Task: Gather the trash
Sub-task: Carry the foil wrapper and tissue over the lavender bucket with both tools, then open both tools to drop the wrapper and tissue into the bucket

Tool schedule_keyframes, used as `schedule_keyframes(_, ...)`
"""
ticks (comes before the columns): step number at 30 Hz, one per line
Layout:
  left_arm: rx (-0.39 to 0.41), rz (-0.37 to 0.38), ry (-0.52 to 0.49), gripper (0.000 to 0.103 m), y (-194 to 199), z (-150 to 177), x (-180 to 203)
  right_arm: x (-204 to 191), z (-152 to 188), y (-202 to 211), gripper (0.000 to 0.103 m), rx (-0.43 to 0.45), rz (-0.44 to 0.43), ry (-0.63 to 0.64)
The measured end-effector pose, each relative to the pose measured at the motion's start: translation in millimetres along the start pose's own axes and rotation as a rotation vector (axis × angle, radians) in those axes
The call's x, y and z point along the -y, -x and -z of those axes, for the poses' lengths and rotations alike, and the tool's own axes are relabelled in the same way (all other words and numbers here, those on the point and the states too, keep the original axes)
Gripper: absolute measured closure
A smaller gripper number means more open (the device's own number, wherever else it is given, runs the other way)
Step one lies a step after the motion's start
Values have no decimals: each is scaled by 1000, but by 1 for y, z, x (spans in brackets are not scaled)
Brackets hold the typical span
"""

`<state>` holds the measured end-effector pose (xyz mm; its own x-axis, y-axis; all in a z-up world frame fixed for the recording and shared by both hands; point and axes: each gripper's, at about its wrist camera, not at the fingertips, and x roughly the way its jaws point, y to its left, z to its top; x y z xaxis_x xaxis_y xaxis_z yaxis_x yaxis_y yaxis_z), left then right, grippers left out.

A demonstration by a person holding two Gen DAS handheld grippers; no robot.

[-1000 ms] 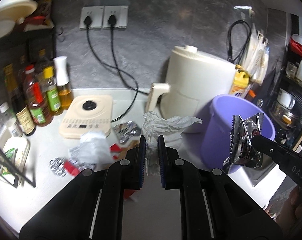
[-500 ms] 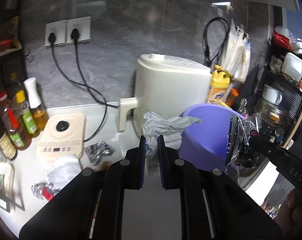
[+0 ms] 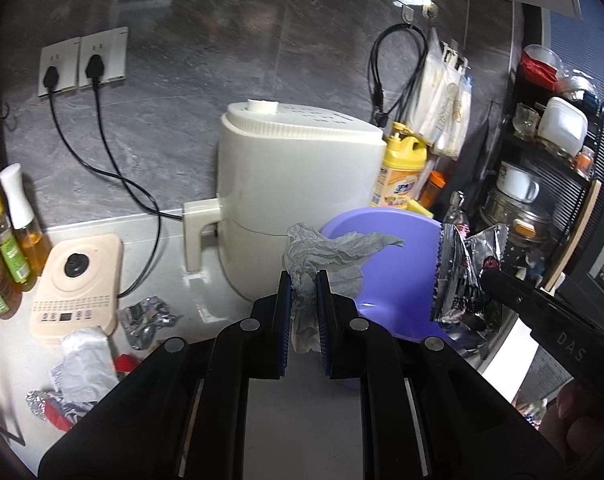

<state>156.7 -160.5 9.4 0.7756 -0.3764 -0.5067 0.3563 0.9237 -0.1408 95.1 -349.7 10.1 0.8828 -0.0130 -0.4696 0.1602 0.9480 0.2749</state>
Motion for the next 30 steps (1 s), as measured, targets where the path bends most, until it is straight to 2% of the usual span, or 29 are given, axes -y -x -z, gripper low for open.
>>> schedule_keyframes(2,-1,14,-4,90,-3,-1,3,1,0,-4,95,-14,16,-1)
schedule_keyframes(4,-2,30,-10,90,-6,-2,6,4,1,-4,89,-21,20,-16)
schedule_keyframes(6,-7,44,-14,90,-9,-2,9,6,2,-2,57,-16,32,-18)
schedule_keyframes(18,-49,130,-35,88,-31,-1,29,19,7,16,56,-1,80,-49)
schedule_keyframes(19,-56,142,-37,78,-33,-1,31,20,8,16,56,-3,83,-52)
schedule_keyframes(20,-58,146,-36,64,-34,-1,31,21,9,18,56,-5,88,-54)
schedule_keyframes(22,-48,144,-29,51,-32,0,31,22,11,19,56,-7,91,-54)
schedule_keyframes(26,-34,123,-13,38,-25,1,24,19,13,20,56,-13,86,-52)
schedule_keyframes(30,-10,81,-3,31,-11,2,13,12,15,19,56,-22,66,-42)
